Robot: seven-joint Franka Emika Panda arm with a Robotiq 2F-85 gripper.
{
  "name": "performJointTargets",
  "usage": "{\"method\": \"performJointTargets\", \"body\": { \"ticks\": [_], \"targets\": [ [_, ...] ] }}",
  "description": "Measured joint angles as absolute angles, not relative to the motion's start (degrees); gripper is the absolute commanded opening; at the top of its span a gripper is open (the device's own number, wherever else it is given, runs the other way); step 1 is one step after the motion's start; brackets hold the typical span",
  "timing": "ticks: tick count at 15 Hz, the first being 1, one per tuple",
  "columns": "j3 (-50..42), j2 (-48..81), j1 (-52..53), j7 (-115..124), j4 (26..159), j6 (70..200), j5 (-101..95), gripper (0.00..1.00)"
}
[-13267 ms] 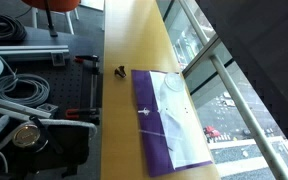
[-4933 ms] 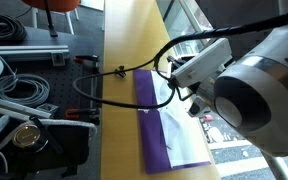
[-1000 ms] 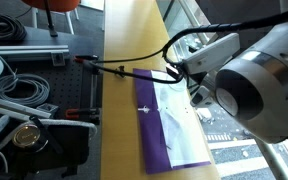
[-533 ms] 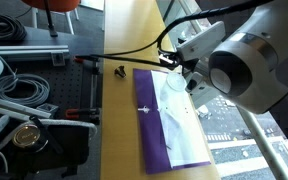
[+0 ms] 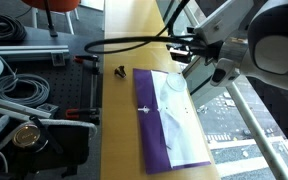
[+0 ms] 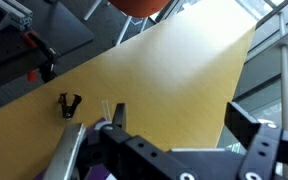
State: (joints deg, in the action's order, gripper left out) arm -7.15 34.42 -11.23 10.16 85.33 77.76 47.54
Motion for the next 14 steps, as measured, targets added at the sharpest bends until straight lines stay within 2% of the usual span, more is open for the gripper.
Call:
{"method": "performJointTargets", "body": {
  "ticks": [14],
  "targets": [
    [-7.07, 33.73, -9.52, 4.19, 93.48, 78.23, 43.21, 1.0]
  ]
}}
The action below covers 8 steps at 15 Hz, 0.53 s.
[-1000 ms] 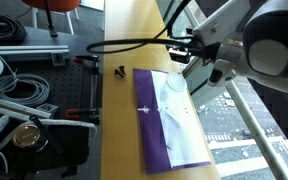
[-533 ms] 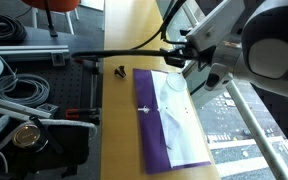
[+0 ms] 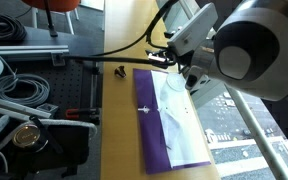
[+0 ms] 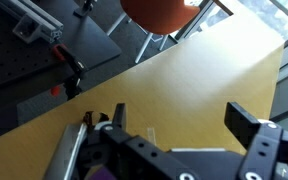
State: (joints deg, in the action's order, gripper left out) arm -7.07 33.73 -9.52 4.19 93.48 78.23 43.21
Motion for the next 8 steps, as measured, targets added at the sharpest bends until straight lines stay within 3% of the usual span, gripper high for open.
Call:
{"method": "performJointTargets", "body": {
  "ticks": [2, 3, 4, 6, 8],
  "targets": [
    [-7.07, 34.0, -9.43, 3.92, 94.01, 78.7, 42.78, 1.0],
    [-7.07, 34.24, -9.43, 3.81, 94.18, 78.83, 42.51, 0.94],
    [-7.07, 34.55, -9.43, 3.66, 94.27, 78.9, 42.15, 0.72],
    [-7.07, 35.22, -9.41, 3.53, 94.3, 79.06, 41.94, 0.69],
    [-7.05, 35.84, -9.38, 3.5, 94.3, 79.63, 41.93, 0.53]
  ]
}}
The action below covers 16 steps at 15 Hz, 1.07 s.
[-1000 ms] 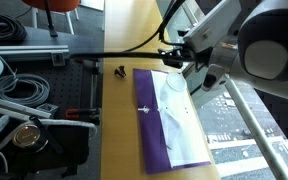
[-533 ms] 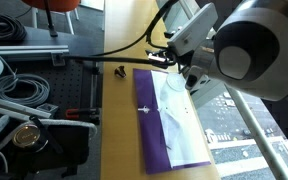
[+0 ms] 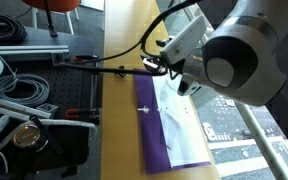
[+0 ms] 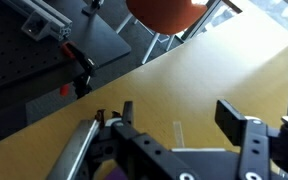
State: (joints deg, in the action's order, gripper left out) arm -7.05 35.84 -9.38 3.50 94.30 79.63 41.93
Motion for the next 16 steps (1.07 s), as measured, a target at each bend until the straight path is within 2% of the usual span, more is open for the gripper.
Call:
{"method": "performJointTargets", "body": {
  "ticks": [7, 16],
  "targets": [
    [-7.03, 36.67, -9.38, 3.28, 94.3, 81.09, 41.93, 0.01],
    [-7.0, 36.32, -9.39, 2.28, 94.14, 81.14, 41.93, 0.0]
  ]
}}
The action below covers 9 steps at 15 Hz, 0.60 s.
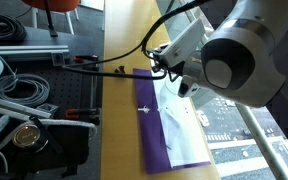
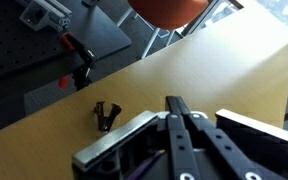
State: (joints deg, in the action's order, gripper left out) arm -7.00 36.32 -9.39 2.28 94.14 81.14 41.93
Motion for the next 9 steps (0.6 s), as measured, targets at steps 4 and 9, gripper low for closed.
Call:
{"method": "performJointTargets", "body": {
  "ticks": [4, 9],
  "targets": [
    [-6.84, 35.24, -9.44, 1.99, 93.66, 81.05, 42.09, 0.0],
    [-6.73, 34.74, -10.65, 1.99, 91.9, 80.38, 43.9, 0.0]
  ]
}}
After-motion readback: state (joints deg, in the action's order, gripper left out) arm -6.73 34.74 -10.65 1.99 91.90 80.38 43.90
